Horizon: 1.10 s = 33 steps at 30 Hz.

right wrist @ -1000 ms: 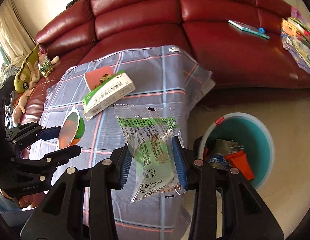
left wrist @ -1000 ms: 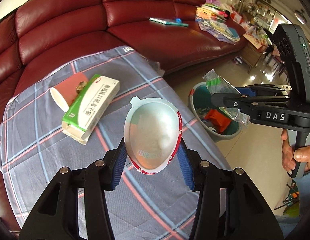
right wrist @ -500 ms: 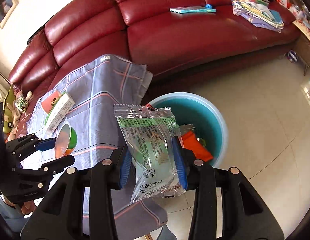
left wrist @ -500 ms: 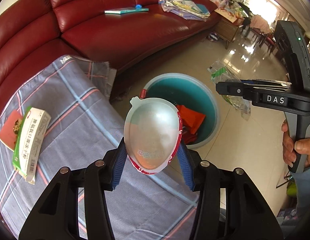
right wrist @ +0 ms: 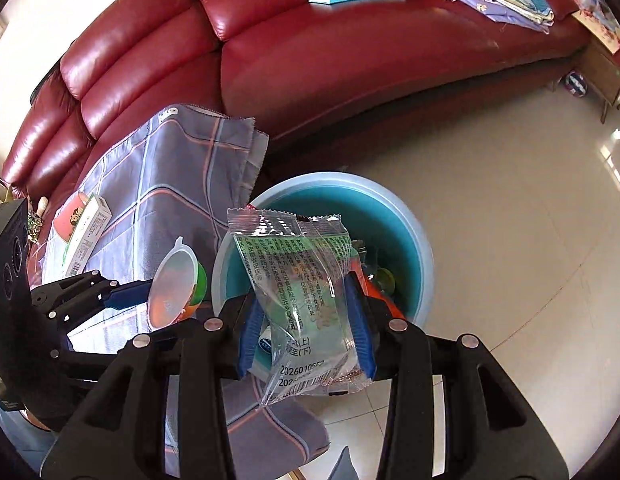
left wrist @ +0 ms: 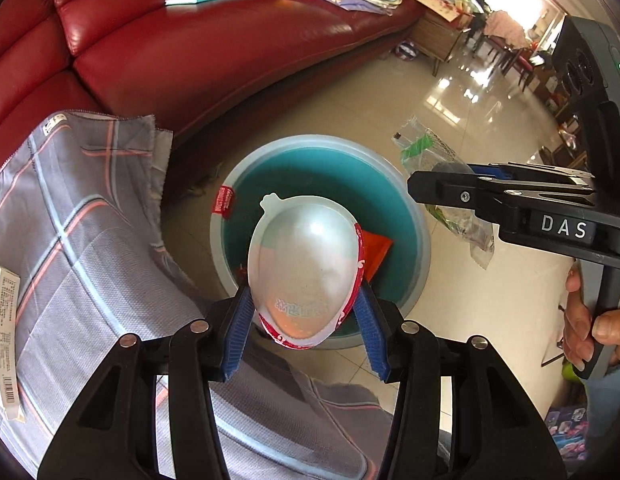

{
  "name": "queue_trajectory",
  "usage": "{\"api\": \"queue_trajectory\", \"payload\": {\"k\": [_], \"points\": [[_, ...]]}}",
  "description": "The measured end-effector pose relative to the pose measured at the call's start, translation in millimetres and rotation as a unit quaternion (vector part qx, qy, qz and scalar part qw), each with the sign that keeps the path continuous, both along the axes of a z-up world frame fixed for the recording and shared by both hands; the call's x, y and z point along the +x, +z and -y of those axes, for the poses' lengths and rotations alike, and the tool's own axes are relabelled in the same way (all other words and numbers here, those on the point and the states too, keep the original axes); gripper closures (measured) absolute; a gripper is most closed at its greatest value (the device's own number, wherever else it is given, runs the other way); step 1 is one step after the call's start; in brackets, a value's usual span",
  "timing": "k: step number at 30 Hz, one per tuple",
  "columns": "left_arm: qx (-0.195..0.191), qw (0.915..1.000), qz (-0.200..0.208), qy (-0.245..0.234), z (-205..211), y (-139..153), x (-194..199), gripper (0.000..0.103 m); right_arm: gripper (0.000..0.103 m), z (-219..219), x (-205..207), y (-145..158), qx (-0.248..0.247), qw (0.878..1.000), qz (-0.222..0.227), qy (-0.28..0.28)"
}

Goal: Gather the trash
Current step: 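Carry cup and wrapper over the teal bin and open both tools, then move both open tools back over the cloth toward the pink cup and box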

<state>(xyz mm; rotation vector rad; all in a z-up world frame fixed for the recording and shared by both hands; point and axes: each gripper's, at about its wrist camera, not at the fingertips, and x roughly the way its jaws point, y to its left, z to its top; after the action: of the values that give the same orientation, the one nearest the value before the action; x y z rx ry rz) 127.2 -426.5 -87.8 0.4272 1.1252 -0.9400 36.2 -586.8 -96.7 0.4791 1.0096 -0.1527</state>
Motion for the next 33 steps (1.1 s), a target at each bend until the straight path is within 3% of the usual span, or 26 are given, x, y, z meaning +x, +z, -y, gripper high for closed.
{"api": "queue_trajectory", "payload": {"k": [8, 13, 16, 24, 26, 30, 33], "points": [[0.003, 0.9999, -0.016, -0.001, 15, -20, 11, 0.052, 0.065, 6, 9, -7, 0.0, 1.0, -0.009, -0.006], [0.004, 0.9998, -0.01, 0.014, 15, -21, 15, 0.028, 0.065, 7, 11, -8, -0.001, 1.0, -0.015, -0.009], [0.003, 0.9998, -0.004, 0.019, 12, -18, 15, 0.018, 0.065, 7, 12, -9, -0.003, 1.0, -0.018, -0.008], [-0.008, 0.9994, -0.002, 0.035, -8, -6, 15, 0.008, 0.065, 1, 17, -8, -0.01, 1.0, -0.025, 0.0], [-0.01, 0.9992, -0.003, 0.038, -12, -4, 15, 0.007, 0.058, -1, 19, -8, -0.011, 1.0, -0.028, 0.001], [-0.012, 0.9991, -0.002, 0.042, -18, 1, 14, 0.007, 0.057, -5, 23, -8, -0.014, 0.999, -0.03, 0.004], [-0.015, 0.999, -0.002, 0.043, -22, 4, 14, 0.006, 0.033, -7, 24, -6, -0.014, 0.999, -0.03, 0.003]]}}
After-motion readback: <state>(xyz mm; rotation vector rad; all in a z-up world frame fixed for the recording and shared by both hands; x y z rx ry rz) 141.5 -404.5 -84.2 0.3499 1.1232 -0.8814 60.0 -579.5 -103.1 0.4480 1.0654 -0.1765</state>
